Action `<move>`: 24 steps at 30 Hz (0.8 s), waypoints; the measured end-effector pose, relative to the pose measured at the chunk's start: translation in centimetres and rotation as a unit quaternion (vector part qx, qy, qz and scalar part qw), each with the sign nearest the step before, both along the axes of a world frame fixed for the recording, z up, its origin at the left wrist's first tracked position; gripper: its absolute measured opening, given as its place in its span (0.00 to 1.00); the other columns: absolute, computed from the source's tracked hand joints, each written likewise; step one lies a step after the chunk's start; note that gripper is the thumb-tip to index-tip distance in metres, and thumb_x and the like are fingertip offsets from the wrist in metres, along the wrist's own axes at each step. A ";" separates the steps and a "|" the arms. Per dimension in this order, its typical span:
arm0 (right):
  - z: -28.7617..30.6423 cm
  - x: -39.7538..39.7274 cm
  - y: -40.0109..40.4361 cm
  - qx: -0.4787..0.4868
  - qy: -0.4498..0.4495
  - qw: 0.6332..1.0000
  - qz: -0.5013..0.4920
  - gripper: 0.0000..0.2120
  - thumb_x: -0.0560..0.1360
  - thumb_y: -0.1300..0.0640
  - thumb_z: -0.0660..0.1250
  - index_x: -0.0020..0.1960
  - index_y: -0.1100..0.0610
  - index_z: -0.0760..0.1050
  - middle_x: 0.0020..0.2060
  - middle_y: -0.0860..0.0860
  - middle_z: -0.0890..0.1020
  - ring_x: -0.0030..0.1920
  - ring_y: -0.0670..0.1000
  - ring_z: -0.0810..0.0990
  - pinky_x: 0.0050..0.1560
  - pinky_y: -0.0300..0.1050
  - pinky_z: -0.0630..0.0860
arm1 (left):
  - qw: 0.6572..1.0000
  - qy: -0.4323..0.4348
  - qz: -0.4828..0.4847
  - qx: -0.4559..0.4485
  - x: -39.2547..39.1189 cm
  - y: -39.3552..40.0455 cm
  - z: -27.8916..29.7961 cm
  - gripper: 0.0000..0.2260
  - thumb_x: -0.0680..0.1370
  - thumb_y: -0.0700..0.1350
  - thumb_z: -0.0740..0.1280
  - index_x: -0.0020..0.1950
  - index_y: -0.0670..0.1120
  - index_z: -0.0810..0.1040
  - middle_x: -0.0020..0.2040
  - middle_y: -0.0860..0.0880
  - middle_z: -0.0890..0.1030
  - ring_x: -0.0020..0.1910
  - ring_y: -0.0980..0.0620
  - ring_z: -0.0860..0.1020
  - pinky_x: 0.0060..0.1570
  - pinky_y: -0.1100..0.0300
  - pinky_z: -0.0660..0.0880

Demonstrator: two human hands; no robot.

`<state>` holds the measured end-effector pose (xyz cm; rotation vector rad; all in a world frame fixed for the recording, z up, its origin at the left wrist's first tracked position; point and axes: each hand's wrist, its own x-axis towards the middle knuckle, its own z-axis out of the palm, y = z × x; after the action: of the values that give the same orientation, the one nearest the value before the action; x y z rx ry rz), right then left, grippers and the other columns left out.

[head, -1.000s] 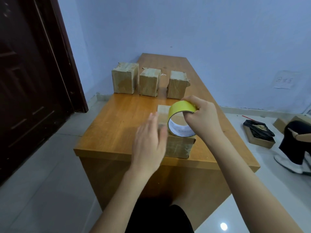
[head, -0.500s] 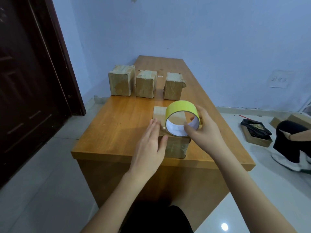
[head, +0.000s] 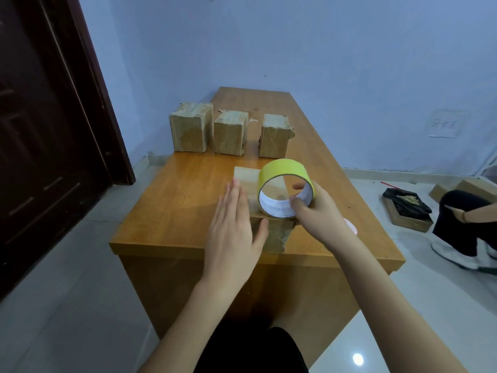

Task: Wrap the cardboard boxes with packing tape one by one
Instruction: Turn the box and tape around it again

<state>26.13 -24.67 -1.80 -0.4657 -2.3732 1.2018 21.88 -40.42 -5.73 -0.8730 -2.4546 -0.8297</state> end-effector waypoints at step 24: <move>0.6 -0.1 0.7 -0.155 -0.054 0.983 0.083 0.02 0.79 0.60 0.61 0.51 0.57 0.71 0.44 0.55 0.79 0.36 0.46 0.83 0.36 0.46 0.83 | 0.990 0.046 0.030 -0.127 -1.0 -1.6 0.9 0.30 0.77 0.59 0.57 0.73 0.40 0.64 0.70 0.43 0.69 0.69 0.46 0.67 0.64 0.56 0.57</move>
<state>26.07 -23.98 -1.20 -0.4462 -2.3595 1.6736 20.84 -42.05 -4.86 -0.8969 -2.5269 -0.4515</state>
